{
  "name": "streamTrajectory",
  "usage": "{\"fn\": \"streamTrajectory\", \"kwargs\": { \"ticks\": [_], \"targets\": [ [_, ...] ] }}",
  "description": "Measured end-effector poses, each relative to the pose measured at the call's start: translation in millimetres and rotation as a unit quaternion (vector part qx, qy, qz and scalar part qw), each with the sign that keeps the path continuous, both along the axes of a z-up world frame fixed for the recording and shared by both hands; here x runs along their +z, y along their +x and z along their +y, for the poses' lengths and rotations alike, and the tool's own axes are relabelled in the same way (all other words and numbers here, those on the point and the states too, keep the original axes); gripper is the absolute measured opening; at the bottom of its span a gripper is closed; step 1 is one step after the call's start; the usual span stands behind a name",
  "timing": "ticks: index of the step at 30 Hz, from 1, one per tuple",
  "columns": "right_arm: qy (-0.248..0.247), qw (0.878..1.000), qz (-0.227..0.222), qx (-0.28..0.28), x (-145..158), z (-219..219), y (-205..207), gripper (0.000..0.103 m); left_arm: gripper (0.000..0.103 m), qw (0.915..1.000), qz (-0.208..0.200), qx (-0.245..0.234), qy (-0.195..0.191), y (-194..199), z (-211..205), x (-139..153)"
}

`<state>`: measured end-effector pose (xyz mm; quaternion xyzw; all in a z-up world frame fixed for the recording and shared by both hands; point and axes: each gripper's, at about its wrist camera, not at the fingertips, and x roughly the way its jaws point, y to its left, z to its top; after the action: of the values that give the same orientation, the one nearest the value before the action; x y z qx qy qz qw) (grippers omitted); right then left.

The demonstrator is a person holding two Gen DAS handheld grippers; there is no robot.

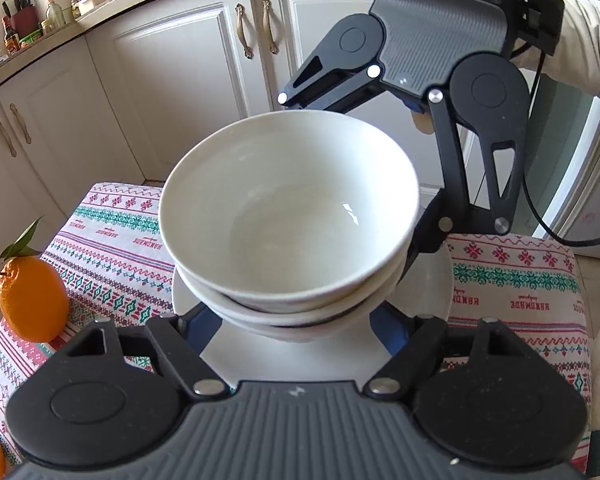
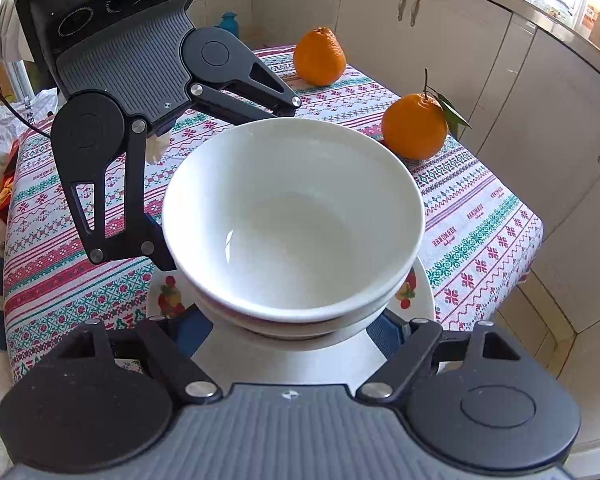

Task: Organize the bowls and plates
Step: 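Lift the bowl stack with the left tool while the right tool lifts it over the plates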

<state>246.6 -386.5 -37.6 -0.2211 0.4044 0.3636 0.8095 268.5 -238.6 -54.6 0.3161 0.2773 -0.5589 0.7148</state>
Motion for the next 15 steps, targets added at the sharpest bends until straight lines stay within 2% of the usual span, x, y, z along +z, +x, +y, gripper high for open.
{"fn": "streamTrajectory", "kwargs": {
  "ticks": [15],
  "targets": [
    [0.008, 1.0, 0.006, -0.016, -6.3, -7.5, 5.7, 0.086, 0.08, 0.9999, 0.006, 0.009, -0.002, 1.4, -3.9, -3.0]
  ]
}}
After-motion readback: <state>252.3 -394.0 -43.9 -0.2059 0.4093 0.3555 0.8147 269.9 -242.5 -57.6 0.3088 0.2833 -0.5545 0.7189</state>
